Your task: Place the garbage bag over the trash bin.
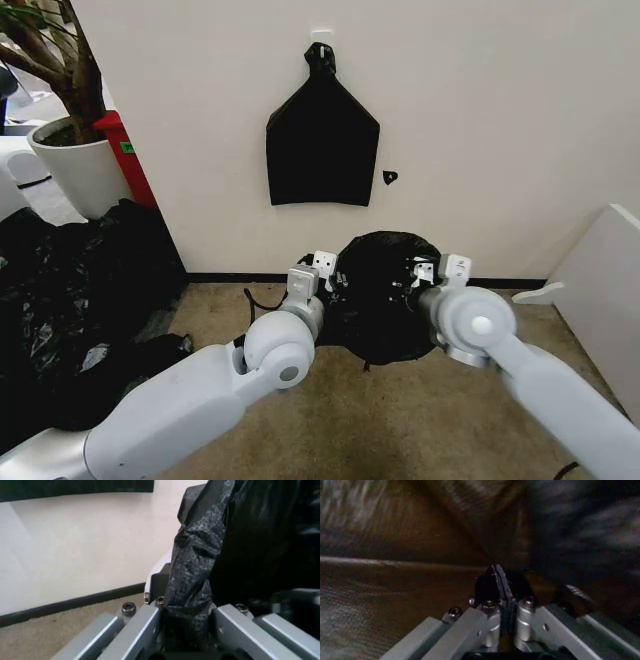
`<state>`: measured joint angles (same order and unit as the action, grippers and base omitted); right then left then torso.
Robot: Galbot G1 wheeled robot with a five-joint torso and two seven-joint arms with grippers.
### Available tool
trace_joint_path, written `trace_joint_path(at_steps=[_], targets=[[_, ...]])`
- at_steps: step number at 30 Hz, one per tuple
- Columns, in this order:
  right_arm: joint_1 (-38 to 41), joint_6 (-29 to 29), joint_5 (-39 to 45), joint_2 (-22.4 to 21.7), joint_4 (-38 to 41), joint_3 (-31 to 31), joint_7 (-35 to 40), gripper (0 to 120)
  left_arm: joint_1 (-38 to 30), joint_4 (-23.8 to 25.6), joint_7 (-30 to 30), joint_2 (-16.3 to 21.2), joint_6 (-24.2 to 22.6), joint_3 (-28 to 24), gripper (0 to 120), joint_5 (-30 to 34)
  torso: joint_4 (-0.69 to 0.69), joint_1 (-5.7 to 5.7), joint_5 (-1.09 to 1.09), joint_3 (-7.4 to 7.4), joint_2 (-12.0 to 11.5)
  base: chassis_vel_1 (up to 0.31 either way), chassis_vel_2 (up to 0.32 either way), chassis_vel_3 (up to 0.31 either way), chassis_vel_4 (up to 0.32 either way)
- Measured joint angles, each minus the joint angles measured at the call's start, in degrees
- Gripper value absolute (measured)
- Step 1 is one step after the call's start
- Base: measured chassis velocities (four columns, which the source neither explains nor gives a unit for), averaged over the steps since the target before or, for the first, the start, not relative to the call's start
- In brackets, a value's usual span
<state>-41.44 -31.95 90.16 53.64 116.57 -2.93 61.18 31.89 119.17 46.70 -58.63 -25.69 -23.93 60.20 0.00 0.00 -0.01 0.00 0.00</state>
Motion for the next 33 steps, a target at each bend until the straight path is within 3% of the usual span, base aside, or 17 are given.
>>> trace_joint_path(at_steps=[14, 27, 33], targets=[[1.65, 0.17, -5.99, 4.65, -6.85, -2.42, 0.53, 0, 0.3, 1.18, -0.67, -0.43, 0.71, -0.11, 0, 0.42, 0.0, 0.0, 0.01, 0.0, 0.0, 0.0, 0.0, 0.0, 0.0], [0.52, 0.99, -3.42, 2.07, 0.33, -2.02, 1.38, 0, 1.14, -0.95, -0.77, -1.01, 1.13, 0.52, 0, -0.39, -0.01, 0.0, -0.01, 0.0, 0.0, 0.0, 0.0, 0.0, 0.0], [1.68, 0.86, -3.39, 4.11, -2.65, -2.58, 1.59, 0, 1.06, -1.06, -1.61, -1.23, 1.73, 0.22, 0, -1.7, 0.0, 0.0, 0.01, 0.0, 0.0, 0.0, 0.0, 0.0, 0.0]])
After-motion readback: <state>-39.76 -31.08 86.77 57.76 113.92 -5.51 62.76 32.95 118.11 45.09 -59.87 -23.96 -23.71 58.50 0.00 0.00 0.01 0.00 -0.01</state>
